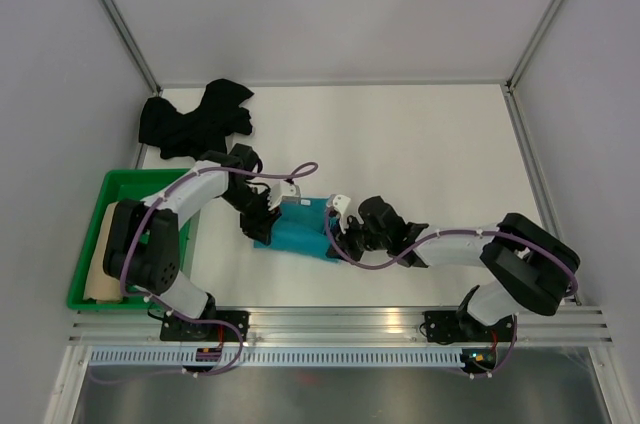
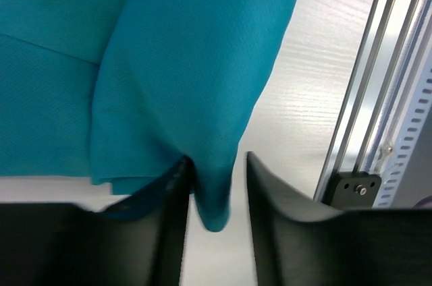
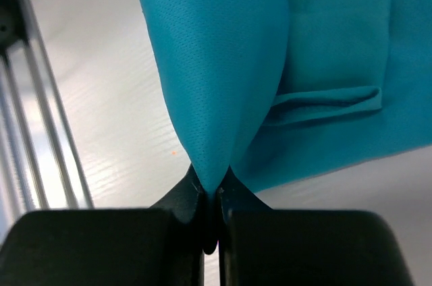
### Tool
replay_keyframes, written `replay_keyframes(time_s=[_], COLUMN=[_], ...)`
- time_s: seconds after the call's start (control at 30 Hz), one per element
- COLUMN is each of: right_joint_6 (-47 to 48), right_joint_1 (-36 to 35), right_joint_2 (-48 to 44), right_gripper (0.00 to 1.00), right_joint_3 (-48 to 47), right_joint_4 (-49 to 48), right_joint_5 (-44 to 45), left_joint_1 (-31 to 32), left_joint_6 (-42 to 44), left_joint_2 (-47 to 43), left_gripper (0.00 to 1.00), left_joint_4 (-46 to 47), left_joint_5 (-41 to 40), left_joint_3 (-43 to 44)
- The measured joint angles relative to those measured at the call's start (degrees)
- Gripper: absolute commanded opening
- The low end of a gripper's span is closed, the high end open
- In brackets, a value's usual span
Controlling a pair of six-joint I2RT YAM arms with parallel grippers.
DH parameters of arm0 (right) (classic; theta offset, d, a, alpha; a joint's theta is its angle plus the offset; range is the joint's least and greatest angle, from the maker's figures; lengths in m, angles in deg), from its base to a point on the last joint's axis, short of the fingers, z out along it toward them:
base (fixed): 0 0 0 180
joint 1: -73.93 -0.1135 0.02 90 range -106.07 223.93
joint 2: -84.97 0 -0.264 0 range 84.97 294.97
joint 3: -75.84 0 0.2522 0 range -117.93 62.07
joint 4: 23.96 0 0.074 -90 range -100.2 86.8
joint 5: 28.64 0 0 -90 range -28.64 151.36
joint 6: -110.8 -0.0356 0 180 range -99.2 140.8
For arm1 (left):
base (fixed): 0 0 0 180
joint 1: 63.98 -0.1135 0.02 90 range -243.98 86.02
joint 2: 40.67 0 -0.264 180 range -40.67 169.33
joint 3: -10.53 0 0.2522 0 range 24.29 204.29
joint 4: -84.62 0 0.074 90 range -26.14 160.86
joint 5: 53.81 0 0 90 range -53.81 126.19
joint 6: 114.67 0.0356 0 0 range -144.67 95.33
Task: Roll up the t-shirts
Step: Roll the tshirt
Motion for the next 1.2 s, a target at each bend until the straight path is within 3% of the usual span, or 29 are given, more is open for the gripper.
replay_keyframes(time_s=[0.13,0.37,0.47,0.5,0.6,1.03,1.13,1.2], right_joint_6=[-4.7,-7.5,-7.5,-7.5,-7.5,-12.5,-13.7,-14.8], right_joint_1=[3.0,8.1,8.1,8.1,8.2,8.6,10.1,11.6], right_joint_2=[1.0,1.4,1.6,1.7,1.8,-2.2,-0.3,1.5], right_gripper=[0.00,0.00,0.00,0.00,0.00,0.00,0.00,0.00], right_joint_3=[0.0,-0.2,-0.3,-0.4,-0.7,2.9,2.9,2.9], right_joint_4=[-1.7,-2.7,-2.4,-2.3,-1.7,-0.4,-1.0,-1.9], right_joint_5=[-6.3,-12.6,-14.6,-15.2,-16.5,-19.5,-21.1,-22.3], left_joint_1=[-0.3,-0.3,-0.3,-0.3,-0.3,-0.3,-0.9,-1.6], left_joint_6=[0.3,0.3,-0.5,-0.9,-2.2,-3.2,-4.4,-5.3], left_joint_2=[-0.6,-6.6,-5.5,-4.9,-3.4,-4.8,-2.1,0.1], left_gripper=[0.66,0.66,0.46,0.26,0.03,0.03,0.08,0.18], left_joint_4=[0.6,8.0,11.4,12.5,14.0,7.2,6.6,6.4], left_joint_5=[0.4,-2.0,-2.6,-2.6,-1.8,3.4,4.2,4.7], left_joint_3=[-0.4,-6.7,-7.5,-7.5,-7.4,-8.0,-7.7,-7.1])
